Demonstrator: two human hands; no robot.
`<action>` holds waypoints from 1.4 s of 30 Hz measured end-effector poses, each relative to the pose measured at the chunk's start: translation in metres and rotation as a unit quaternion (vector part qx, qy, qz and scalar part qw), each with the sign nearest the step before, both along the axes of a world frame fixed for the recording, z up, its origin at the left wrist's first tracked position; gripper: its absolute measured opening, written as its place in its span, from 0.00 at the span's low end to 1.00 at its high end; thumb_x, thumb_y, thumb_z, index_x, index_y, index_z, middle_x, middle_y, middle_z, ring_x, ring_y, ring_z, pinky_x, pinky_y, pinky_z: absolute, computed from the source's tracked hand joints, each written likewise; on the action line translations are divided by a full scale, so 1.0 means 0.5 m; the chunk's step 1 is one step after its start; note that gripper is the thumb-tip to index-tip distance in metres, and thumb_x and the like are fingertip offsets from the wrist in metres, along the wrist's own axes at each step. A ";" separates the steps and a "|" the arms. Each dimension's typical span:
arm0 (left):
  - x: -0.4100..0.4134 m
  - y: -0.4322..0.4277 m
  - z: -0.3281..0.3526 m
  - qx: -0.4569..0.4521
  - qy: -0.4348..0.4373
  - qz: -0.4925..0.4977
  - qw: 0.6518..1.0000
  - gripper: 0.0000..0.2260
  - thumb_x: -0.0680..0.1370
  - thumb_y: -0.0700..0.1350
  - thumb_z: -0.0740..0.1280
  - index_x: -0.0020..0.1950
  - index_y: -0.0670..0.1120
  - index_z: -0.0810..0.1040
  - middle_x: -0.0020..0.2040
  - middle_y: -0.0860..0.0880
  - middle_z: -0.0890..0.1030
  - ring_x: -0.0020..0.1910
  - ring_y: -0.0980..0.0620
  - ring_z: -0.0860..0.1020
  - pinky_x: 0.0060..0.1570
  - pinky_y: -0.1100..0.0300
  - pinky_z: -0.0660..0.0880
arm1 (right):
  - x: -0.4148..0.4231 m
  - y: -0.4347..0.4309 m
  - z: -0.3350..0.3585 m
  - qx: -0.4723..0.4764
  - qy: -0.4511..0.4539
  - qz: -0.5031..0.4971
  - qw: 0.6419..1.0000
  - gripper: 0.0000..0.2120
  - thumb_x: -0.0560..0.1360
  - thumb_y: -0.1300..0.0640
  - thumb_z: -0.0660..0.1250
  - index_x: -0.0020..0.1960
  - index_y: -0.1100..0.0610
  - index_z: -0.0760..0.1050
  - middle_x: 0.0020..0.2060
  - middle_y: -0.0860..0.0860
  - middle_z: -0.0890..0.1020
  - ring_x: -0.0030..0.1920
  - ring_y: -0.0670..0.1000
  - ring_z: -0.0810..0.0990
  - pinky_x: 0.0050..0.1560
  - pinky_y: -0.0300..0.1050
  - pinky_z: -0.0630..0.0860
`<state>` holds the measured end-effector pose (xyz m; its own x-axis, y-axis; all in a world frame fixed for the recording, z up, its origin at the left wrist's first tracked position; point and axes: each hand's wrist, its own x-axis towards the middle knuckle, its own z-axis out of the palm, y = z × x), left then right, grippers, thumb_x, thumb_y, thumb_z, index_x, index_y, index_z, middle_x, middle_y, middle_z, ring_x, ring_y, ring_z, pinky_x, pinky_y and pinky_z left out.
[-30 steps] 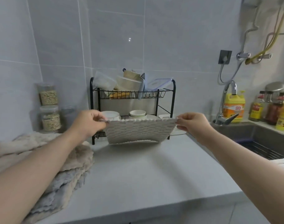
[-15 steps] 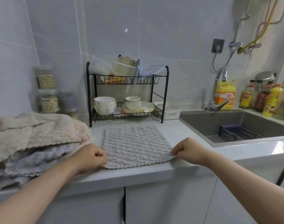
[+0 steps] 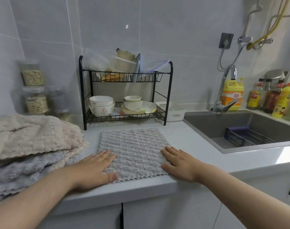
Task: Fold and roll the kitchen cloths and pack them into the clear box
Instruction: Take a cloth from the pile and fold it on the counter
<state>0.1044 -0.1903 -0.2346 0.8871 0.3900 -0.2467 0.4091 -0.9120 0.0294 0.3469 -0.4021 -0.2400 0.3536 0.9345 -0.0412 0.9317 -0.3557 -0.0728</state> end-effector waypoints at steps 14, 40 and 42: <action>0.244 0.221 0.061 0.015 -0.126 0.223 0.967 0.16 0.81 0.44 0.59 0.67 0.40 0.72 0.59 0.44 0.75 0.58 0.45 0.74 0.51 0.58 0.71 | 0.200 0.278 0.056 0.131 0.040 -0.107 0.985 0.20 0.80 0.54 0.58 0.70 0.59 0.70 0.69 0.57 0.73 0.67 0.58 0.72 0.66 0.50 0.70; 0.127 0.093 0.091 -0.138 -0.417 0.302 0.846 0.06 0.68 0.36 0.72 0.34 0.45 0.79 0.35 0.47 0.82 0.38 0.48 0.82 0.39 0.56 0.79 | 0.118 0.133 0.090 0.358 0.195 -0.144 0.902 0.08 0.73 0.67 0.68 0.47 0.55 0.78 0.39 0.50 0.81 0.44 0.57 0.84 0.48 0.49 0.81; 0.102 0.059 0.101 -0.098 -0.420 0.276 0.859 0.06 0.68 0.36 0.71 0.34 0.47 0.78 0.34 0.51 0.80 0.37 0.53 0.77 0.32 0.62 0.69 | 0.092 0.096 0.094 0.352 0.197 -0.151 0.902 0.10 0.73 0.67 0.67 0.41 0.53 0.78 0.38 0.51 0.83 0.44 0.56 0.84 0.49 0.51 0.81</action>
<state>0.1553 -0.1607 -0.1840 0.4773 0.8329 0.2801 0.5375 -0.5289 0.6567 0.3931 -0.3539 -0.1930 0.6839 0.6417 0.3471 0.6525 -0.3251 -0.6845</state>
